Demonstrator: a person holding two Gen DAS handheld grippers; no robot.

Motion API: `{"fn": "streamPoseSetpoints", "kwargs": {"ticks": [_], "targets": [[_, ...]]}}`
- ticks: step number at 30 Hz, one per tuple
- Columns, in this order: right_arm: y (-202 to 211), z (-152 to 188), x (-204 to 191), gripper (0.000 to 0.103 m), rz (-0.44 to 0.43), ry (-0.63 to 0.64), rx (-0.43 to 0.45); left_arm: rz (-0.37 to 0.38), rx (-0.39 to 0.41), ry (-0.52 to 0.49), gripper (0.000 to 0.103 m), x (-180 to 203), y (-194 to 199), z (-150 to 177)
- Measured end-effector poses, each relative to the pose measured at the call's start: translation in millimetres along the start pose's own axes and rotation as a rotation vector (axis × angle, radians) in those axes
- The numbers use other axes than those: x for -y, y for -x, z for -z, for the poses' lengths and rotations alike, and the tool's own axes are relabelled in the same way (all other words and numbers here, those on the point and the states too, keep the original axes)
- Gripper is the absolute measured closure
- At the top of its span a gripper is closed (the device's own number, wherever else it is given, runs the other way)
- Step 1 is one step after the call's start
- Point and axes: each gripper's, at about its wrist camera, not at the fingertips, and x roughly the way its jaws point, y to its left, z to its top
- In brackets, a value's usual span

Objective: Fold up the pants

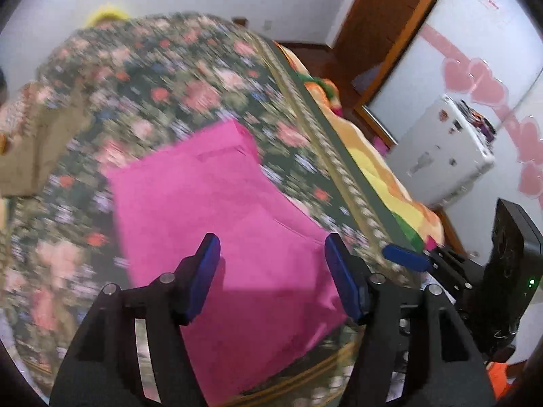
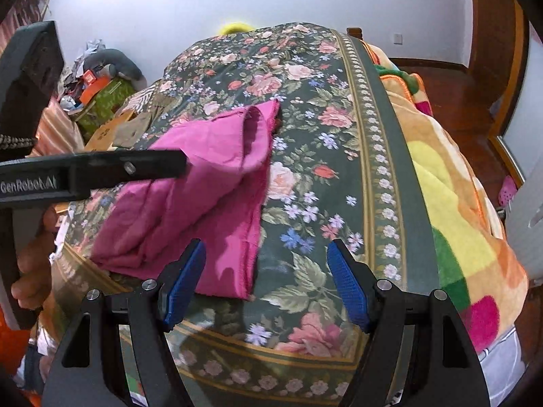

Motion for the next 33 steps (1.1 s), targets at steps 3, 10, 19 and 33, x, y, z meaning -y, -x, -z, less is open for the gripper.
{"fn": "streamPoseSetpoints", "kwargs": {"ticks": [3,10,19,33], "targets": [[-0.7,-7.9,-7.7,0.032,-0.021,0.002,0.008,-0.103,0.059,-0.009,0.031,-21.4,14.9,-8.7],[-7.9,-21.1,-26.0,0.027,-0.051,0.011,0.041,-0.265,0.048,-0.02,0.029,-79.2,3.1,-33.1],[-50.0,-7.0,-18.4,0.027,-0.039,-0.017,-0.038,-0.302,-0.036,-0.107,0.029,-109.1,-61.7,-69.6],[-56.5,-25.3,10.0,0.027,0.066,0.058,-0.027,-0.405,-0.133,-0.36,0.028,-111.6,-115.5,-44.7]]}}
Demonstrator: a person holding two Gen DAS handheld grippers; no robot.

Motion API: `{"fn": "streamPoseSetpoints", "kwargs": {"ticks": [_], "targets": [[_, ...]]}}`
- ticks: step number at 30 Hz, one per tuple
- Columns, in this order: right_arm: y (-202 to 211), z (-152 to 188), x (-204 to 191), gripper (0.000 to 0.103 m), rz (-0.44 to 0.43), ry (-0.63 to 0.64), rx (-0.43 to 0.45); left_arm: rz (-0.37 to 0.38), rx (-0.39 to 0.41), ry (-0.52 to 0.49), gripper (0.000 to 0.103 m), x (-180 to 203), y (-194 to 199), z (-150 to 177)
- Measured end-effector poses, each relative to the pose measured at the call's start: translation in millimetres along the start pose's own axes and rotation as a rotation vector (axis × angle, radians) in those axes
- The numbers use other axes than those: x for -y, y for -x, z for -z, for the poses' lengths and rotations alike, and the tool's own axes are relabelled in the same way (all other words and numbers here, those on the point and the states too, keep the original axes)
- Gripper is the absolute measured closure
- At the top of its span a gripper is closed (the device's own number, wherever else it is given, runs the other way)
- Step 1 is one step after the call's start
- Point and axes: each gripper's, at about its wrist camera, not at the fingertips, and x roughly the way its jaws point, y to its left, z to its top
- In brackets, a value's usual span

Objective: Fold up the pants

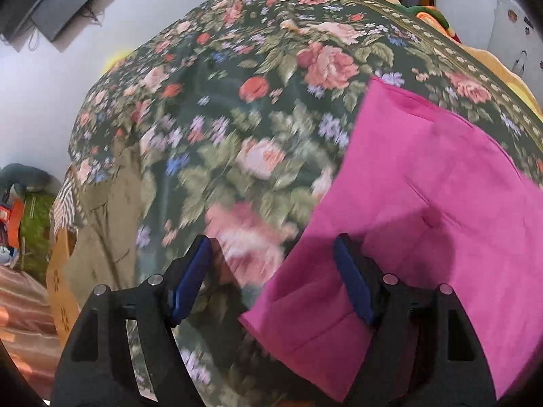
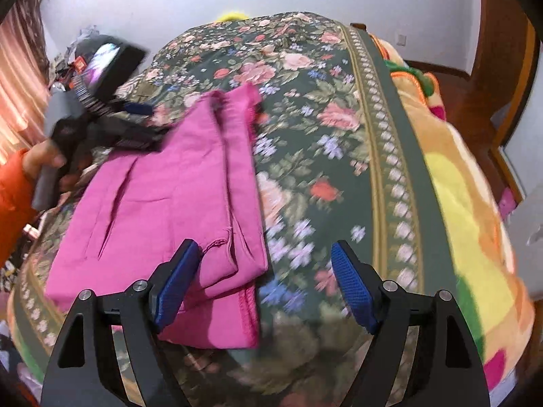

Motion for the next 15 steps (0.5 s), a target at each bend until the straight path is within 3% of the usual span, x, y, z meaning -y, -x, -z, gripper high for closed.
{"fn": "streamPoseSetpoints", "kwargs": {"ticks": [7,11,15], "targets": [[-20.1,-37.7,5.8,0.027,0.078,0.094,-0.005,0.06,-0.026,0.185,0.028,-41.8,33.7,61.3],[-27.5,-56.9,2.8,0.027,0.079,0.1,-0.032,0.082,-0.037,0.322,0.028,-49.3,61.4,108.3],[-9.6,-59.3,-6.1,0.027,0.023,0.071,-0.002,0.054,-0.019,0.37,0.028,-35.8,86.0,135.8]]}}
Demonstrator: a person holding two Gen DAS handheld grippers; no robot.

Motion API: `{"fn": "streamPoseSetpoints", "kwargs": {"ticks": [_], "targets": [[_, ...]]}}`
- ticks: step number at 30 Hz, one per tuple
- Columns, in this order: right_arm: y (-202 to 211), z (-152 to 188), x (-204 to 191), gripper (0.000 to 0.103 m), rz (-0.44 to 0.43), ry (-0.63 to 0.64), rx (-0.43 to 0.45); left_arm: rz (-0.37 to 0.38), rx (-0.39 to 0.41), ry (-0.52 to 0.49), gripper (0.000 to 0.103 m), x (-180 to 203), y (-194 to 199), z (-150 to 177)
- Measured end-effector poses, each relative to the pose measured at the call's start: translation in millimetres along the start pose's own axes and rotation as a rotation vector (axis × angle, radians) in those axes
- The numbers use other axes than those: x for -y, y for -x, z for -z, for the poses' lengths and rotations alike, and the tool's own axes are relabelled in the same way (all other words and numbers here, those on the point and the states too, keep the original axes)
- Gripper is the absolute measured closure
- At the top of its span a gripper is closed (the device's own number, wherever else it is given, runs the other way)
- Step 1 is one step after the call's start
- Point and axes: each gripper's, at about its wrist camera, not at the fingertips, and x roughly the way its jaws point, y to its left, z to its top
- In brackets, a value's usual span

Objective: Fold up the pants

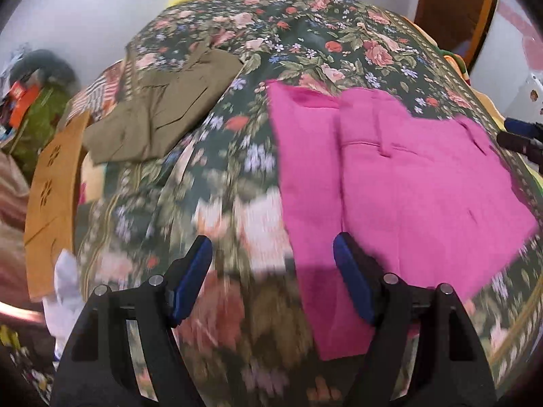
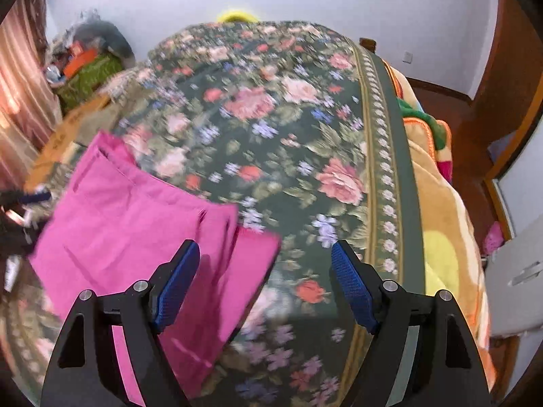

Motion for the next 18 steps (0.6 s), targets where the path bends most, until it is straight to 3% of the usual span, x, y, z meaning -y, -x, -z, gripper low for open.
{"fn": "streamPoseSetpoints", "kwargs": {"ticks": [4,8,10,13,16,18], "targets": [[16.4,13.8,-15.1,0.027,-0.045,0.01,0.009,0.021,0.011,0.073,0.029,2.7,13.8,15.2],[15.9,33.5,-25.6,0.029,-0.068,0.029,-0.016,-0.044,0.057,0.076,0.029,1.5,24.5,28.3],[7.4,46.4,-27.6,0.042,-0.089,0.03,-0.049,-0.041,0.064,0.098,0.035,-3.2,23.3,31.9],[0.6,55.5,-23.4,0.049,-0.132,-0.013,-0.048,-0.039,0.058,0.123,0.045,-10.2,20.7,32.8],[3.9,56.1,-23.4,0.062,-0.133,-0.022,-0.043,-0.086,0.046,0.136,0.047,-15.3,15.9,35.9],[6.3,57.1,-24.5,0.064,-0.124,-0.011,-0.041,-0.063,0.038,0.161,0.049,-22.2,15.5,38.0]]}}
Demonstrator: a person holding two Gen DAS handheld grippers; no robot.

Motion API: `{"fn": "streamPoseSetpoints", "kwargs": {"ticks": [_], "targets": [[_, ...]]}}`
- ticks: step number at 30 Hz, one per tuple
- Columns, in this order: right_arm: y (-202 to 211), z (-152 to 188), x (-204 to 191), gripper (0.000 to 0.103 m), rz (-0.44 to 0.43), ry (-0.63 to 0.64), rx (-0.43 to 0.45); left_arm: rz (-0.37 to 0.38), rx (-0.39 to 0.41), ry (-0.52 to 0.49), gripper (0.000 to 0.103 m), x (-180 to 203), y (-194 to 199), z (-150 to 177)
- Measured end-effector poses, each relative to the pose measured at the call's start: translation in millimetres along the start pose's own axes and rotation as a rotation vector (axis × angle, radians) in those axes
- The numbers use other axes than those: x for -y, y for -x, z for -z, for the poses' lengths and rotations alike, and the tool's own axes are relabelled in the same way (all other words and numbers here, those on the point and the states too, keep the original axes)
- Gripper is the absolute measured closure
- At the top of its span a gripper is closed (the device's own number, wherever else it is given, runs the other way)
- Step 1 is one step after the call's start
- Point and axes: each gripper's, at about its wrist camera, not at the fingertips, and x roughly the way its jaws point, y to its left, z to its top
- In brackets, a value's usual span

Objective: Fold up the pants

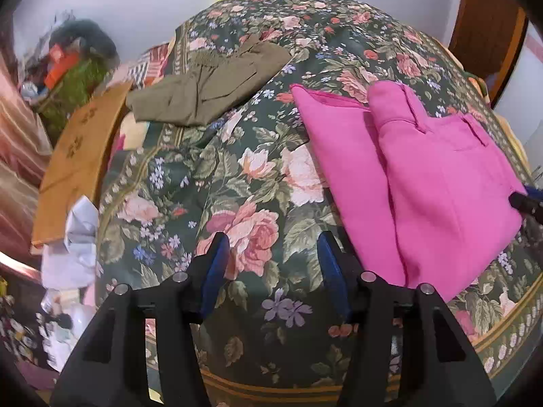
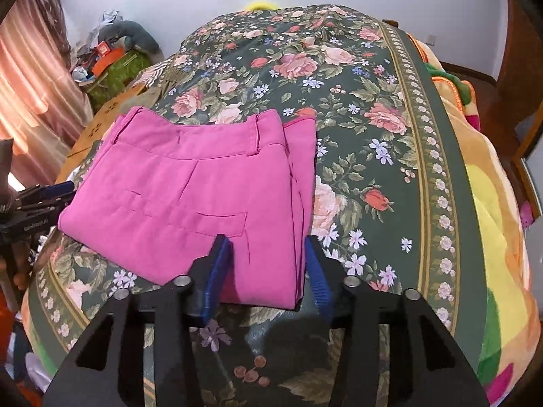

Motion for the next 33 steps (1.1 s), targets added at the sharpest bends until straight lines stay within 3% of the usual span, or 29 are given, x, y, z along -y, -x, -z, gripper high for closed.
{"fn": "streamPoseSetpoints", "kwargs": {"ticks": [8,11,12,15,22,29,32,33], "targets": [[10.6,-7.1,1.8,0.064,0.015,0.002,-0.023,0.064,0.036,-0.012,0.048,-6.7,21.6,-12.5],[13.0,-16.9,1.6,0.051,0.046,0.009,-0.015,0.137,0.058,0.015,0.037,-3.9,32.8,-29.1],[12.8,-21.0,2.3,0.047,0.05,0.007,-0.009,0.151,0.066,0.017,0.028,-1.6,34.1,-33.0],[8.3,-31.0,4.7,0.047,0.05,0.007,-0.006,0.186,0.077,0.007,0.02,11.8,32.4,-44.9],[-22.2,-42.3,16.0,0.047,0.01,-0.016,-0.066,0.241,-0.042,-0.001,0.02,35.3,-12.1,-53.0],[-34.8,-49.2,19.2,0.045,-0.044,-0.008,-0.054,0.325,-0.087,0.105,0.02,29.2,-38.7,-59.6],[-38.8,-53.6,17.7,0.047,-0.05,-0.004,-0.04,0.315,-0.065,0.083,0.032,35.3,-38.3,-64.1],[-39.7,-54.7,16.6,0.052,-0.051,0.003,-0.036,0.312,-0.061,0.076,0.034,36.8,-37.9,-64.6]]}}
